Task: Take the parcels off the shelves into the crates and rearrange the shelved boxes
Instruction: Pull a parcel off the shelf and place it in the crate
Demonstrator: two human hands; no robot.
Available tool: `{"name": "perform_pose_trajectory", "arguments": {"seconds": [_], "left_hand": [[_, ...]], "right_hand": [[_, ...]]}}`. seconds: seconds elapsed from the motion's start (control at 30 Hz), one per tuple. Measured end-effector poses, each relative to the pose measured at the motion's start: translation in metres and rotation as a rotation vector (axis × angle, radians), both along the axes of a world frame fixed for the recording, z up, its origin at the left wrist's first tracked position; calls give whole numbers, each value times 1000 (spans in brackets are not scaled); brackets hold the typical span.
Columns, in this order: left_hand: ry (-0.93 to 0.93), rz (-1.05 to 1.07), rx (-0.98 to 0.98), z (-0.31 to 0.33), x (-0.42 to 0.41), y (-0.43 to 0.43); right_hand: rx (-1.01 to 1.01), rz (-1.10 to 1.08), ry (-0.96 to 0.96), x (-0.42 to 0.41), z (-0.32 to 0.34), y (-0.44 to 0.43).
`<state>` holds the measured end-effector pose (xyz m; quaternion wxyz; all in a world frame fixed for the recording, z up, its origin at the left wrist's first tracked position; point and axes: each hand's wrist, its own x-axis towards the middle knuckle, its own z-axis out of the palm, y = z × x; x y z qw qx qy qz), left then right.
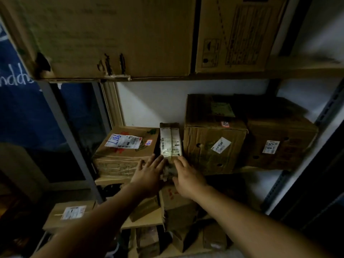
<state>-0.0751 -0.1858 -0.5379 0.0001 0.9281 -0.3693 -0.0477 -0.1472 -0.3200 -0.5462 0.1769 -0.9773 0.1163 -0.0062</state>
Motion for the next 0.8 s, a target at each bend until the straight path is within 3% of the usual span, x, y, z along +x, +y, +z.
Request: {"name": "perform_pose_trajectory", "arguments": {"seconds": [0.23,0.6,0.7,0.8], "left_hand": [[5,7,-20,-20,-15,8],[45,-45,70,15,26,-14],[56,-79,101,22,37,-15],[46,-93,33,39,39,-21]], "right_hand": [[-5,64,-31,-24,-8,3],[114,-48,157,15,13,1],[119,-78,90,5,24,-4],[100,-112,-100,-10,44,-18]]}}
